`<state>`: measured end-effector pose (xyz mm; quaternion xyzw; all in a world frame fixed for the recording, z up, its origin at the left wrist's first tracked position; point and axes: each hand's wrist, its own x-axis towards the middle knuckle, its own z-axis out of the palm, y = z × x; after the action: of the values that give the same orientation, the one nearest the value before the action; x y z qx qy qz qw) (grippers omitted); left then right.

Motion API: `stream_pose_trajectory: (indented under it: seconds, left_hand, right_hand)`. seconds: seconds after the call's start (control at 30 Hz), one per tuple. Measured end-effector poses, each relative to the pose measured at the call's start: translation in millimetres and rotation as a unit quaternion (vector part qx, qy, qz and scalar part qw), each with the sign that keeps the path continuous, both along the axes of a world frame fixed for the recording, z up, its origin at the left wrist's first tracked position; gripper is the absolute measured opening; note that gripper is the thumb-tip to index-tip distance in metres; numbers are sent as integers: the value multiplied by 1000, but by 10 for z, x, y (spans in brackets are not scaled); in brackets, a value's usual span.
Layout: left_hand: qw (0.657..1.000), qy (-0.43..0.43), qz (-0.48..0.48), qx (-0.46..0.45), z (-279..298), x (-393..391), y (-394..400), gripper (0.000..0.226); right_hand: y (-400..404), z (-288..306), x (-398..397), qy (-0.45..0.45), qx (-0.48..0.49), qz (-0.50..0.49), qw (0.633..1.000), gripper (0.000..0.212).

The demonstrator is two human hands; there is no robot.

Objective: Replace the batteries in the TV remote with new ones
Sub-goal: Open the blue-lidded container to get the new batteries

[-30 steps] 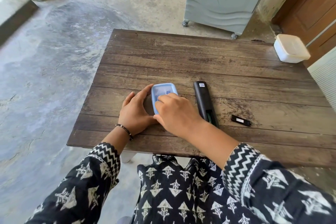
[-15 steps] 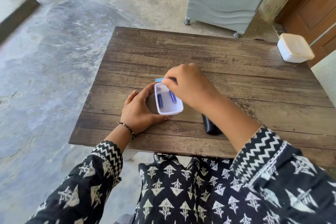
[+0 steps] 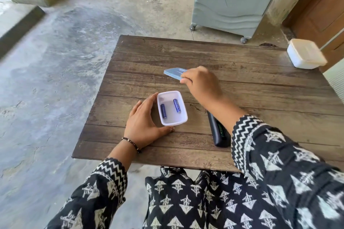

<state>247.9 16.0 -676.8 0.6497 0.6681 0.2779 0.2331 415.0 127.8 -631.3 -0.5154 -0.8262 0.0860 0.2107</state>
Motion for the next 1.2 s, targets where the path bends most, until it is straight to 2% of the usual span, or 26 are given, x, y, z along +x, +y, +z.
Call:
stream_pose_trajectory:
  seconds: [0.13, 0.3, 0.4, 0.5, 0.53, 0.63, 0.67, 0.87, 1.1, 1.2]
  left_hand:
    - [1000, 1, -1, 3, 9, 7, 0, 106]
    - [1000, 9, -5, 4, 7, 3, 4, 106]
    - [1000, 12, -8, 6, -6, -3, 7, 105]
    - [1000, 13, -5, 6, -3, 7, 7, 106]
    - [1000, 13, -4, 6, -6, 9, 6, 106]
    - [1000, 14, -6, 7, -26, 6, 12, 105]
    - [1000, 15, -7, 9, -40, 1, 15, 104]
    - [999, 24, -9, 20, -59, -7, 21, 103]
    - [999, 24, -10, 27, -72, -5, 28, 104]
    - [999, 21, -11, 30, -56, -4, 14, 104]
  right_hand:
    - [-53, -184, 3, -62, 0, 28, 998, 16]
    - [-123, -258, 17, -96, -23, 53, 994, 14]
    - [-132, -185, 11, -61, -36, 30, 997, 17]
    - [-216, 22, -41, -1, 3, 39, 999, 17]
    - [-259, 94, -66, -33, -11, 69, 997, 16]
    - [-345, 163, -147, -247, -36, 121, 961, 32]
    - [-355, 157, -165, -284, -30, 121, 951, 37]
    - [-382, 157, -235, -302, -61, 100, 946, 36]
    - [-428, 187, -242, -306, -53, 83, 947, 29]
    - [-396, 181, -252, -310, -69, 89, 944, 33]
